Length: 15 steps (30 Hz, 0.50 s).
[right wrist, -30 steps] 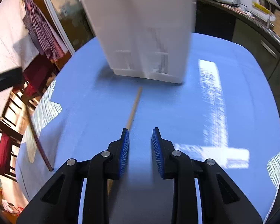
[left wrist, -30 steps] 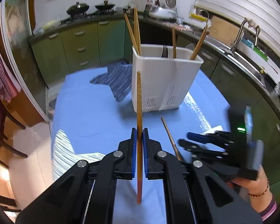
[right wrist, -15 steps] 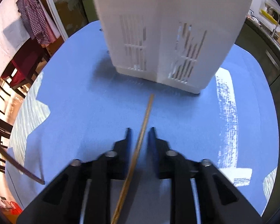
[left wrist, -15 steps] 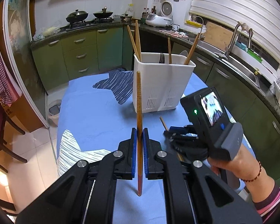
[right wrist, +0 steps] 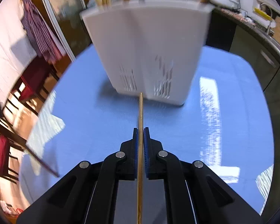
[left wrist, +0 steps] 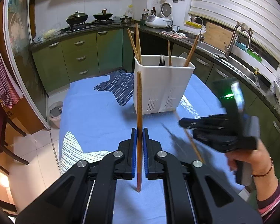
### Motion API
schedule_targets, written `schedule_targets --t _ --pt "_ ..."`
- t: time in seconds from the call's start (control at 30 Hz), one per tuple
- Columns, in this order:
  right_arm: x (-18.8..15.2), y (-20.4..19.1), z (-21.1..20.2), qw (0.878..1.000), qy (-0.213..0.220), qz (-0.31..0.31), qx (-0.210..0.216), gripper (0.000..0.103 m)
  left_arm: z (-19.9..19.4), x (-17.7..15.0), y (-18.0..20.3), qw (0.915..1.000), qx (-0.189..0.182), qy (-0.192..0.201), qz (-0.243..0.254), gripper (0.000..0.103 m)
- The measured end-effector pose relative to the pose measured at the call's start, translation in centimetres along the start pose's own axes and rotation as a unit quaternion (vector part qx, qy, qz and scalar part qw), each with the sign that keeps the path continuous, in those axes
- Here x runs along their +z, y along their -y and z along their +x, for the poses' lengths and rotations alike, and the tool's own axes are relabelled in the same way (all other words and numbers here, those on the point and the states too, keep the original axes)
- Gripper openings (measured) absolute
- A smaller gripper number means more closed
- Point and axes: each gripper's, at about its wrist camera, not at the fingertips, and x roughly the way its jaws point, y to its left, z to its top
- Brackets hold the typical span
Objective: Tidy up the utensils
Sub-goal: 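Grasp a chopstick upright with the left tool while the right tool grasps the last one, then carry both chopsticks over the caddy and drop them in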
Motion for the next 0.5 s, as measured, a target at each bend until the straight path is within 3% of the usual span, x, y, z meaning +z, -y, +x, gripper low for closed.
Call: schedule_targets --t 0.27,0.5 --pt "-2.5 1.5 -9.4 0.995 0.096 0.001 -0.004 0.006 -0.3 0.2 -0.1 1.0000 0.002 0.002 0.004 0.006" --pt "-5.1 2.3 -14.9 0.985 0.171 0.015 -0.025 0.006 -0.4 0.1 -0.1 1.0000 0.004 0.002 0.005 0.006"
